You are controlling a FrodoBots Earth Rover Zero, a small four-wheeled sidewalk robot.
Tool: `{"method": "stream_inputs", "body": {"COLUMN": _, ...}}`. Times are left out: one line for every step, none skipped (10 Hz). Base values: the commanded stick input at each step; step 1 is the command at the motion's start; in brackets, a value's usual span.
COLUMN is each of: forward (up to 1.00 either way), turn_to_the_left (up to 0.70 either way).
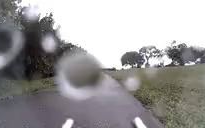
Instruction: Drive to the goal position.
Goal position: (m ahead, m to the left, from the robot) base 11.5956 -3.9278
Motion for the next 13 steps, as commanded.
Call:
{"method": "stream_inputs", "body": {"forward": -0.59, "turn_to_the_left": 0.00}}
{"method": "stream_inputs", "body": {"forward": -0.05, "turn_to_the_left": 0.00}}
{"method": "stream_inputs", "body": {"forward": 0.00, "turn_to_the_left": 0.00}}
{"method": "stream_inputs", "body": {"forward": 0.00, "turn_to_the_left": 0.00}}
{"method": "stream_inputs", "body": {"forward": 0.00, "turn_to_the_left": 0.00}}
{"method": "stream_inputs", "body": {"forward": 0.53, "turn_to_the_left": 0.00}}
{"method": "stream_inputs", "body": {"forward": 0.68, "turn_to_the_left": 0.00}}
{"method": "stream_inputs", "body": {"forward": 0.70, "turn_to_the_left": 0.00}}
{"method": "stream_inputs", "body": {"forward": 0.70, "turn_to_the_left": 0.00}}
{"method": "stream_inputs", "body": {"forward": 0.70, "turn_to_the_left": 0.00}}
{"method": "stream_inputs", "body": {"forward": 0.70, "turn_to_the_left": 0.00}}
{"method": "stream_inputs", "body": {"forward": 0.70, "turn_to_the_left": 0.00}}
{"method": "stream_inputs", "body": {"forward": 0.70, "turn_to_the_left": 0.00}}
